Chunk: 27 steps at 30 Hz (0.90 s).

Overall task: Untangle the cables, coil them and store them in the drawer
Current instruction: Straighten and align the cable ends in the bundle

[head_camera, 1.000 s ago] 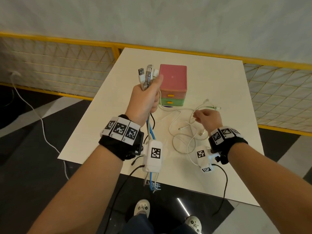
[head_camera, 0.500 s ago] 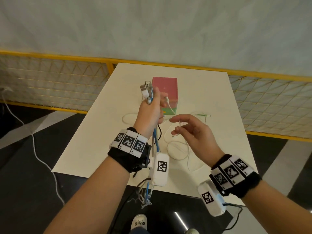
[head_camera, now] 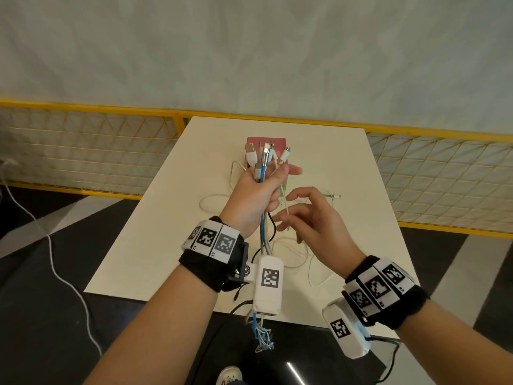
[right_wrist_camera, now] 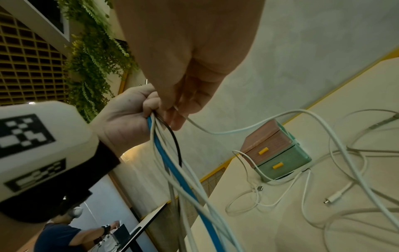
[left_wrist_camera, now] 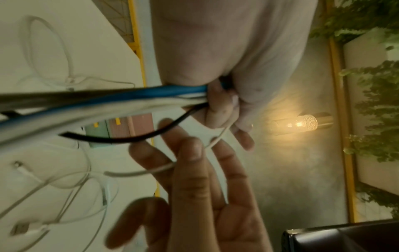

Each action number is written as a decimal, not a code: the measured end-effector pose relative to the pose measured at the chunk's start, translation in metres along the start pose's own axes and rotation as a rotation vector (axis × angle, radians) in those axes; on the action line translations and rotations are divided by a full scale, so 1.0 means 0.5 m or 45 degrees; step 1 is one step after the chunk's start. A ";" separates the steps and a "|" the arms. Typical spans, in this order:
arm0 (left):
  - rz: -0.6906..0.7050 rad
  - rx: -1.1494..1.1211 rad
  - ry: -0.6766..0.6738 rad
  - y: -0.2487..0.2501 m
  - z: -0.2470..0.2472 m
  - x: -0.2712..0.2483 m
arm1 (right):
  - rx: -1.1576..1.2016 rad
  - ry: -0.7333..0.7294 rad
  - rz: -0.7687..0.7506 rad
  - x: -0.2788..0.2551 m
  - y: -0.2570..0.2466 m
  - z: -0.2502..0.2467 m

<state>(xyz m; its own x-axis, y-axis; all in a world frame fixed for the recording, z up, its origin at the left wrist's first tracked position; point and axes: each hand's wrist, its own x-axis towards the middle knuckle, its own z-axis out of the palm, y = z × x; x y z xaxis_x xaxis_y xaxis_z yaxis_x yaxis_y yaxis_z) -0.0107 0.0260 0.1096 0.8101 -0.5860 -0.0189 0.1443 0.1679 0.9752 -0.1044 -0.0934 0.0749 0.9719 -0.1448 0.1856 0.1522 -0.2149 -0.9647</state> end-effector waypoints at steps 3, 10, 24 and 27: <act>-0.025 -0.167 -0.017 0.008 0.005 -0.002 | -0.084 -0.067 0.022 -0.002 0.003 0.002; -0.011 -0.078 0.179 0.025 0.003 0.009 | -0.337 -0.038 -0.030 0.002 0.004 -0.008; 0.273 -0.362 0.236 0.153 -0.078 0.009 | -0.310 -0.033 0.264 0.056 0.049 -0.128; 0.228 -0.259 0.192 0.147 -0.068 0.006 | -0.513 0.034 0.040 0.069 -0.002 -0.131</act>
<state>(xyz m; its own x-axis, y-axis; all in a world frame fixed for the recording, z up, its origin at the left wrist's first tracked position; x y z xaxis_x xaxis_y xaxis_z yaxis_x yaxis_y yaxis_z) 0.0215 0.0634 0.1735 0.9060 -0.4109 0.1022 0.0898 0.4224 0.9020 -0.0827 -0.1615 0.0945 0.9692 -0.1811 0.1667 0.0345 -0.5707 -0.8205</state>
